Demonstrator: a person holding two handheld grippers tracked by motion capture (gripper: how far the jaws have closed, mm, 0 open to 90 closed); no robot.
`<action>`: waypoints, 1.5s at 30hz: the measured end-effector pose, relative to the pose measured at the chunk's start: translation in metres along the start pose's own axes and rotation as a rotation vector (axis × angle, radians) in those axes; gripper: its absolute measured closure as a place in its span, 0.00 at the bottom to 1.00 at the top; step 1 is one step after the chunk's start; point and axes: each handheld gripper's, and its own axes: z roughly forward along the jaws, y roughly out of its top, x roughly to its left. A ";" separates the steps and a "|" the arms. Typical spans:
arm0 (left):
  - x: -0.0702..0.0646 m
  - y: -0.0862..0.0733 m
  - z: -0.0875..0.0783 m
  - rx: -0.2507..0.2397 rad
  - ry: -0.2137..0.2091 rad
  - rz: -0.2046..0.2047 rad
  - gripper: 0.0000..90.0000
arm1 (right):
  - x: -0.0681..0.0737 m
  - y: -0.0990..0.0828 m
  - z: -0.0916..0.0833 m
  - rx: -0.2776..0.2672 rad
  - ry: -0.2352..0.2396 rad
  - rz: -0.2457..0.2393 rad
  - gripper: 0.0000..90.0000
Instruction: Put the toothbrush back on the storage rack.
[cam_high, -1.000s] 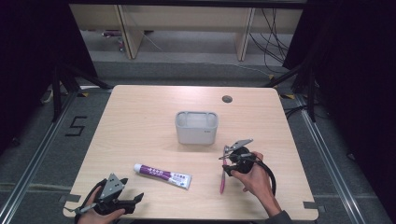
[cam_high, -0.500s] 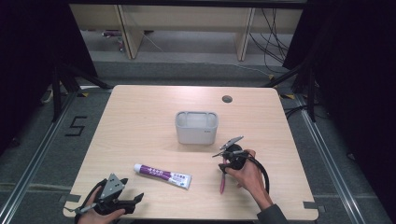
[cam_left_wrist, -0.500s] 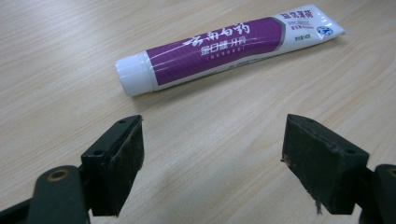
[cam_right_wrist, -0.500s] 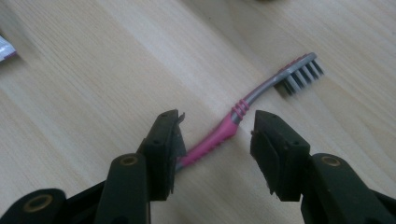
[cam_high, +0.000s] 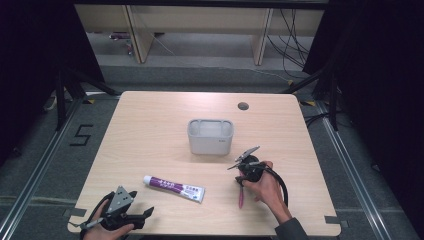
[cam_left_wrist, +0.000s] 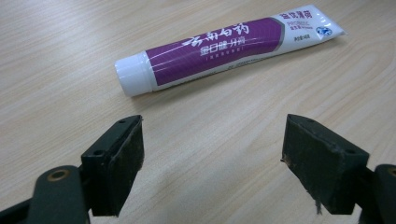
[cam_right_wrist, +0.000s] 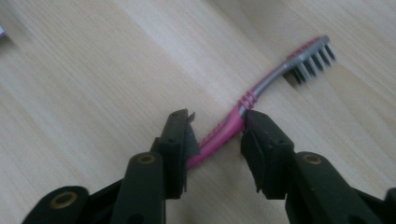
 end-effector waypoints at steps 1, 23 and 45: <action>0.000 0.000 0.000 0.000 0.000 -0.002 0.22 | -0.002 0.000 0.000 -0.008 -0.005 -0.024 0.72; 0.001 -0.001 0.001 -0.005 0.005 -0.005 0.22 | 0.002 0.004 -0.005 0.182 0.047 -0.184 0.90; 0.001 0.000 0.000 0.004 0.004 0.005 0.23 | 0.011 0.008 -0.005 0.296 0.015 -0.304 0.92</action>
